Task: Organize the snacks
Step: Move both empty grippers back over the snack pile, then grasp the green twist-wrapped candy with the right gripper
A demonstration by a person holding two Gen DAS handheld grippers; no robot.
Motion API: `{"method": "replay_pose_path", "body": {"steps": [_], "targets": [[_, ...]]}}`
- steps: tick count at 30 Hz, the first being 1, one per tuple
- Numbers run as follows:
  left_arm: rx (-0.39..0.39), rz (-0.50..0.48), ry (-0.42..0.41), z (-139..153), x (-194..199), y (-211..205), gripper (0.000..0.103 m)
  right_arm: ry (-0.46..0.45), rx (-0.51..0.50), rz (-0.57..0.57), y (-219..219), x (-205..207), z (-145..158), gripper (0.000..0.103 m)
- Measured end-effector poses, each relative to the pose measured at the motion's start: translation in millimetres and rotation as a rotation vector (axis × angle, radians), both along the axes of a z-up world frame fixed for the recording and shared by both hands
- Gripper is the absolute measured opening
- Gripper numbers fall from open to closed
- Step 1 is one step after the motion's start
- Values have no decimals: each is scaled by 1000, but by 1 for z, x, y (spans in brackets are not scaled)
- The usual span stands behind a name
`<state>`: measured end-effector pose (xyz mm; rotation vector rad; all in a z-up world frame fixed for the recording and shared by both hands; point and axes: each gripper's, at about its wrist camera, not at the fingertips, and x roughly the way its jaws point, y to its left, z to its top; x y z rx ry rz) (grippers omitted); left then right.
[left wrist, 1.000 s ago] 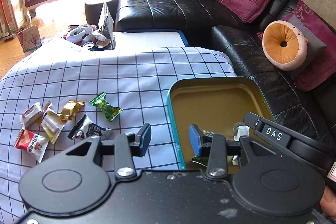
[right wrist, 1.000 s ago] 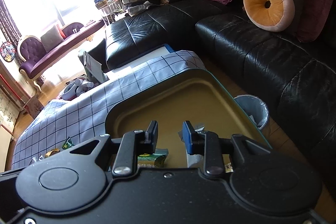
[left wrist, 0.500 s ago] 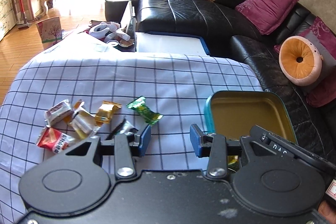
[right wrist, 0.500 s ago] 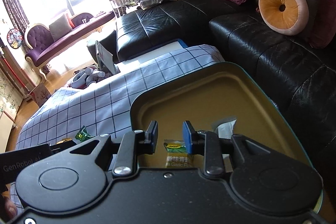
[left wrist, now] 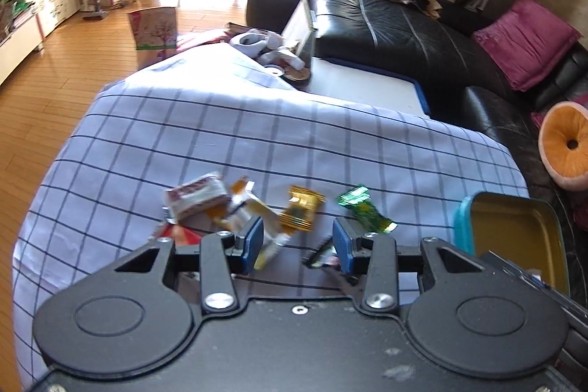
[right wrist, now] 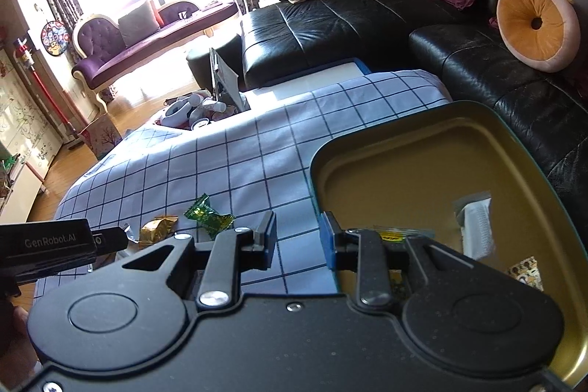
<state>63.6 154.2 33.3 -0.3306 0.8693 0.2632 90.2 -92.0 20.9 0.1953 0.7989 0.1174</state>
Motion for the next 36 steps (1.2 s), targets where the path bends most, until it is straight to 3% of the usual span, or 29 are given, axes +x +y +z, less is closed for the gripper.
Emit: {"method": "replay_pose_path", "body": {"steps": [9,15,23,29,33,36], "targets": [[-31,161,39,-13,-8,68,42,32,-10,77,36,-1,-10,39],[-14,211,93,-29,-10,95,42,51,-20,116,55,-1,-18,39],[-31,206,147,-49,-7,103,42,65,32,122,60,4,-21,39],[-41,181,157,-56,-3,101,42,23,93,55,54,19,-20,39],[-37,174,161,-58,-2,99,43,-5,67,49,58,38,-26,39],[-30,165,160,-59,-1,98,44,-9,114,62,59,45,-36,39]]}}
